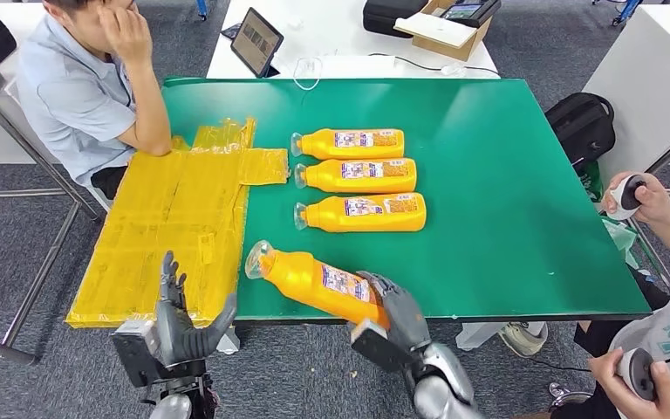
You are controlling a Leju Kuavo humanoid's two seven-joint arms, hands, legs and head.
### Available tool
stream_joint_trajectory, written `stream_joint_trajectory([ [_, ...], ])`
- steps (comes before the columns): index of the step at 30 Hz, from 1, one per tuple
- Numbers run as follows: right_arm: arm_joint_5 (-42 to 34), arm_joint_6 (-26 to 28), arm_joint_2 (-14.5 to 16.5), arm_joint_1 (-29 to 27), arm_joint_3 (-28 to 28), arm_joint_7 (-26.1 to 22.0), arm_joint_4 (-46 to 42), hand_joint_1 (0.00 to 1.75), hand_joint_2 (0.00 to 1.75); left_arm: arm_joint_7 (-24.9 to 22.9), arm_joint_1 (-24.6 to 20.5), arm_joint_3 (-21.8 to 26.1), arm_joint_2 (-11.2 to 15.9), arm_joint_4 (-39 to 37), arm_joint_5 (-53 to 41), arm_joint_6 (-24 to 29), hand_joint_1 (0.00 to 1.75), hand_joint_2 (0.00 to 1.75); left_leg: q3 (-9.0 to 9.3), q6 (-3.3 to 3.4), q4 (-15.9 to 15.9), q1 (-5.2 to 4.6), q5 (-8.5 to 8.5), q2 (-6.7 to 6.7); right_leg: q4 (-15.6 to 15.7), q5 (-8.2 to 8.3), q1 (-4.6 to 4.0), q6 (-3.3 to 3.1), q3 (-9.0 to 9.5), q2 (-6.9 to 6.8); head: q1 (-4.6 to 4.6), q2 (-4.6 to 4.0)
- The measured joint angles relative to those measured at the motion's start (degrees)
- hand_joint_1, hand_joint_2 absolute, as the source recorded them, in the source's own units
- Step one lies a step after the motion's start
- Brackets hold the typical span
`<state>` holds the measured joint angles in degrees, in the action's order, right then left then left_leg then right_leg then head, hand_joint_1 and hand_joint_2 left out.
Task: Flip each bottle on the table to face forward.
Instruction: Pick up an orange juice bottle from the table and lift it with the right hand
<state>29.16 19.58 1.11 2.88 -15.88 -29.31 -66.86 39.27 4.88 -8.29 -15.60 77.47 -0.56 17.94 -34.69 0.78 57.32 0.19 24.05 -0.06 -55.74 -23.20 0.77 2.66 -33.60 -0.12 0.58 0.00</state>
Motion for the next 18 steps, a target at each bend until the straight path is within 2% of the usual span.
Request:
stream_joint_trajectory([
  [3,-3.88,6.55,1.94,-4.12,0.71,-3.24,-6.89,1.75,1.75,0.55,1.7,-0.12,0.02,1.65,1.89,-1.21,0.0,1.75,-0.21,0.0,0.0,-0.01,0.0,-0.03,0.0,-0.01,0.02,-0.01,-0.23,0.0,-0.01,0.0],
  [7,-6.4,13.28,3.75,-6.55,1.01,-6.81,-11.54,1.75,1.75,-0.24,2.98,-2.63,0.43,2.84,4.95,-3.65,0.0,1.75,-0.27,0.01,0.0,-0.07,0.01,-0.03,0.02,-0.01,0.08,0.0,-0.27,0.0,-0.02,0.0],
  [14,-8.43,14.93,4.87,-7.69,0.93,-8.38,-13.16,1.75,1.75,-0.2,3.23,-6.16,1.29,2.88,6.91,-4.26,0.0,1.75,-0.28,0.02,0.0,-0.08,0.0,-0.04,0.02,-0.01,0.08,0.0,-0.28,0.0,0.0,0.0],
  [18,-8.76,15.14,4.91,-7.58,0.44,-8.98,-13.09,1.75,1.75,-0.27,3.19,-7.24,1.78,2.88,9.47,-7.0,0.0,1.75,-0.28,0.01,0.0,-0.06,0.0,-0.04,0.01,-0.01,0.05,0.0,-0.29,0.0,-0.01,0.0],
])
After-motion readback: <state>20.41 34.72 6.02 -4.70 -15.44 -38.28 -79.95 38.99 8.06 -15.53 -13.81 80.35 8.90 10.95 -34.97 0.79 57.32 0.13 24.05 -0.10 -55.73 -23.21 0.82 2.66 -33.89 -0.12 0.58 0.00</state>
